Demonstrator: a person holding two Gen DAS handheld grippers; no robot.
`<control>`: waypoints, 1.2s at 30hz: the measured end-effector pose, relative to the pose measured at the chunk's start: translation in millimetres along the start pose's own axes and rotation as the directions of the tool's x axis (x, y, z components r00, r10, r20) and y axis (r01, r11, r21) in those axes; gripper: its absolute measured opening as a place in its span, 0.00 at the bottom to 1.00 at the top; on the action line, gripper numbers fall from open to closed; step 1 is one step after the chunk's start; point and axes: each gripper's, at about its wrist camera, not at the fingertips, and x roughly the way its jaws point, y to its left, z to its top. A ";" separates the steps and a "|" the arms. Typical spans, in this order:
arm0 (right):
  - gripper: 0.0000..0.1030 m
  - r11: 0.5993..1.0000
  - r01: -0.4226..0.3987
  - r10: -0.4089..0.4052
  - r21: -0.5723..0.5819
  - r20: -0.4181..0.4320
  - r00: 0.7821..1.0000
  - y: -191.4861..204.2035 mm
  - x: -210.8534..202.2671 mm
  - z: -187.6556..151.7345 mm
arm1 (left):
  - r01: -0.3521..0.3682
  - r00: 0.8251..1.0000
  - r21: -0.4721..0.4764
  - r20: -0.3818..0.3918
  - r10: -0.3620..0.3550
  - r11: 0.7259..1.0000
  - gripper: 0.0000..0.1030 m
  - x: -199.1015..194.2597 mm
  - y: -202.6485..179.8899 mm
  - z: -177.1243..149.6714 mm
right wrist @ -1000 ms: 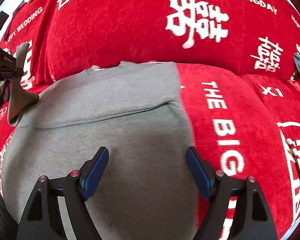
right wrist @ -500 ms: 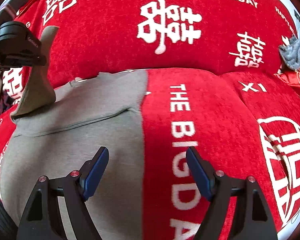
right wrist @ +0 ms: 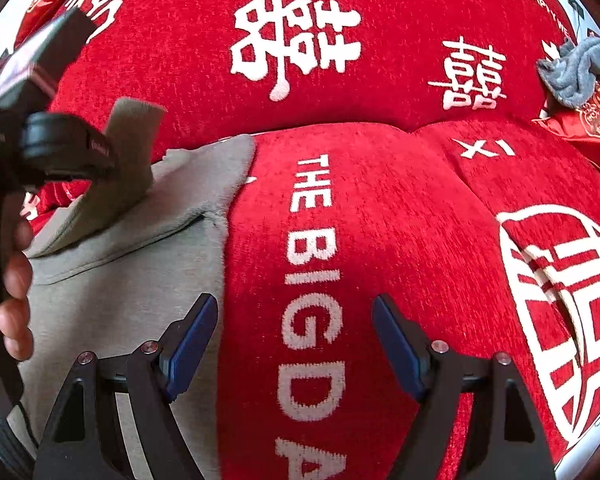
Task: Fold small clothes
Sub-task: 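Lift the sleeve with the left tool and fold it across the sweater body, then open the left tool to release the sleeve onto the sweater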
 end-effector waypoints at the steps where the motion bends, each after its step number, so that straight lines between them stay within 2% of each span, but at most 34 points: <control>1: 0.80 1.000 0.000 0.000 0.003 0.000 1.000 -1.3 0.6 -0.7 | 0.017 1.000 0.003 0.003 -0.017 1.000 0.10 1.9 -0.7 -2.1; 6: 0.80 1.000 0.006 -0.006 -0.002 0.001 1.000 -0.8 3.1 -5.2 | 0.116 0.993 0.002 0.027 -0.116 0.993 0.10 10.3 -1.8 -7.7; 11: 0.80 1.000 0.014 -0.014 -0.016 0.010 1.000 0.3 1.5 -6.9 | 0.210 0.977 -0.055 -0.030 -0.212 0.976 0.10 29.3 4.2 -10.8; 13: 0.80 1.000 0.014 -0.013 -0.017 0.014 1.000 0.0 1.1 -7.5 | 0.231 0.971 -0.070 -0.054 -0.234 0.971 0.10 36.6 5.0 -14.4; 16: 0.80 1.000 0.017 -0.016 -0.026 0.019 1.000 0.8 0.7 -8.3 | 0.241 0.969 -0.068 -0.032 -0.244 0.968 0.10 36.7 4.1 -19.4; 17: 0.80 0.999 0.017 -0.017 -0.029 0.020 1.000 0.9 0.6 -9.0 | 0.241 0.970 -0.060 -0.030 -0.243 0.969 0.15 36.2 2.8 -20.4; 18: 0.80 0.999 0.017 -0.016 -0.029 0.021 1.000 0.8 0.4 -9.4 | 0.256 0.966 -0.054 -0.030 -0.258 0.965 0.25 36.4 2.5 -20.8; 19: 0.80 1.000 0.014 -0.013 -0.028 0.022 1.000 0.4 0.0 -9.6 | 0.297 0.954 -0.050 -0.035 -0.299 0.954 0.59 37.0 2.7 -20.4; 20: 0.80 1.000 0.013 -0.013 -0.025 0.021 1.000 1.0 0.4 -9.4 | 0.345 0.937 -0.042 -0.047 -0.347 0.938 0.87 36.0 0.8 -20.8; 21: 0.80 1.000 0.009 -0.009 -0.021 0.020 1.000 0.5 0.2 -9.1 | 0.334 0.942 -0.036 -0.037 -0.335 0.942 0.92 32.8 -0.4 -22.1; 22: 0.80 1.000 0.005 -0.005 -0.018 0.018 1.000 0.0 -0.1 -8.4 | 0.307 0.951 -0.030 -0.018 -0.308 0.951 0.92 29.2 -0.9 -23.5; 23: 0.80 1.000 0.000 0.000 -0.014 0.016 1.000 -0.8 -0.6 -7.3 | 0.300 0.954 -0.018 -0.013 -0.300 0.954 0.92 26.7 -1.8 -25.0; 26: 0.80 1.000 -0.016 0.016 -0.002 0.017 1.000 -4.4 -4.9 -3.0 | 0.353 0.935 -0.017 -0.027 -0.354 0.935 0.92 20.1 9.7 -29.2; 30: 0.80 0.997 -0.076 0.075 0.033 0.041 0.996 -8.2 -13.8 17.1 | 0.405 0.914 -0.057 0.018 -0.405 0.912 0.92 3.6 49.9 -35.3; 31: 0.80 0.995 -0.098 0.096 0.034 0.051 0.994 -6.0 -13.7 27.6 | 0.402 0.916 -0.067 0.024 -0.401 0.913 0.92 3.0 57.2 -35.6; 34: 0.80 0.991 -0.131 0.132 -0.011 0.074 0.989 12.0 -5.5 58.7 | 0.345 0.938 -0.109 0.008 -0.346 0.932 0.92 12.0 81.8 -35.9; 36: 0.76 0.977 -0.186 0.192 -0.106 0.042 0.981 38.5 14.4 86.0 | 0.327 0.944 -0.131 -0.008 -0.331 0.936 0.92 18.6 93.7 -39.0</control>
